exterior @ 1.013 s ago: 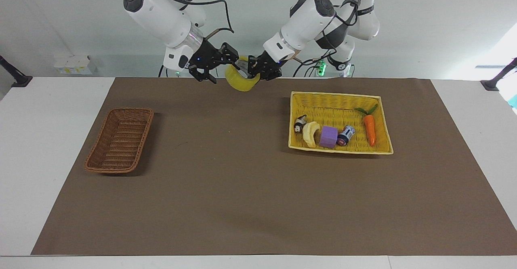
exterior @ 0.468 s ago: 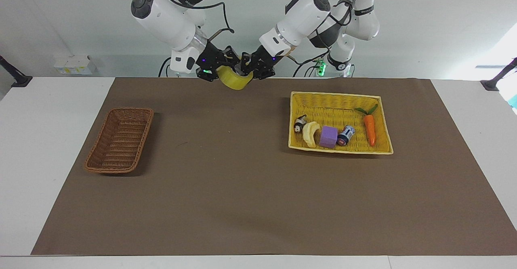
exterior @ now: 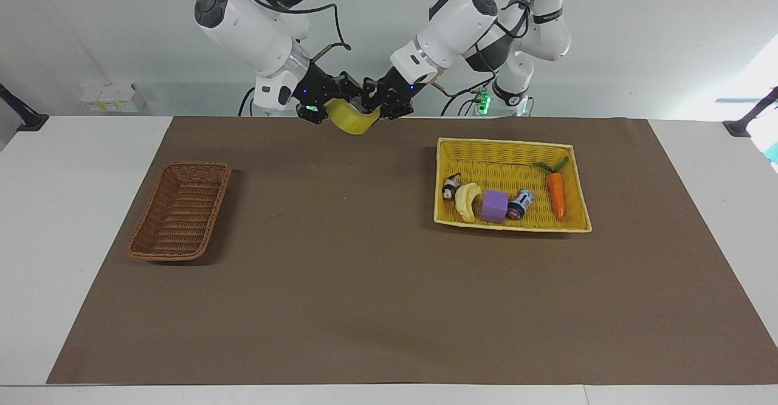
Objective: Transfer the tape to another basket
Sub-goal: 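Reach the right gripper to the tape roll and grasp it, then carry the tape with the right gripper while the left gripper withdraws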
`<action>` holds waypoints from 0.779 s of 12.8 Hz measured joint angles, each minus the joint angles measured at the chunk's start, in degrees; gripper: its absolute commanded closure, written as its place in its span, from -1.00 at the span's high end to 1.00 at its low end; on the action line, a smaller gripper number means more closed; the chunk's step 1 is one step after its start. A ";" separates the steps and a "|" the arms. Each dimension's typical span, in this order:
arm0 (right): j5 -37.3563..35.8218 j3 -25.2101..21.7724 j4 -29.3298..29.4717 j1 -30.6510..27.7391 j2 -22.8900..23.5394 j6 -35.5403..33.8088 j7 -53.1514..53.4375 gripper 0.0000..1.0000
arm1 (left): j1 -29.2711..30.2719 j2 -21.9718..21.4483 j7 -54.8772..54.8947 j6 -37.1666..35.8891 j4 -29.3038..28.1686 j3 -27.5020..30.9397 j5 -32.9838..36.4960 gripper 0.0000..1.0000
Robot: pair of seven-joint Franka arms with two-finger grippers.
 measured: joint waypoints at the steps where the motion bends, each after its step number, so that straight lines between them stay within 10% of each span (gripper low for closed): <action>1: 0.00 0.00 -0.06 -0.30 0.01 -0.21 0.00 -1.00 | 0.31 -0.68 -0.53 -1.32 0.24 0.34 -1.05 1.00; 10: -0.04 -0.64 -0.45 -15.44 0.02 -7.34 -7.02 -1.00 | 17.31 -2.40 -1.55 -15.63 0.35 1.50 6.43 1.00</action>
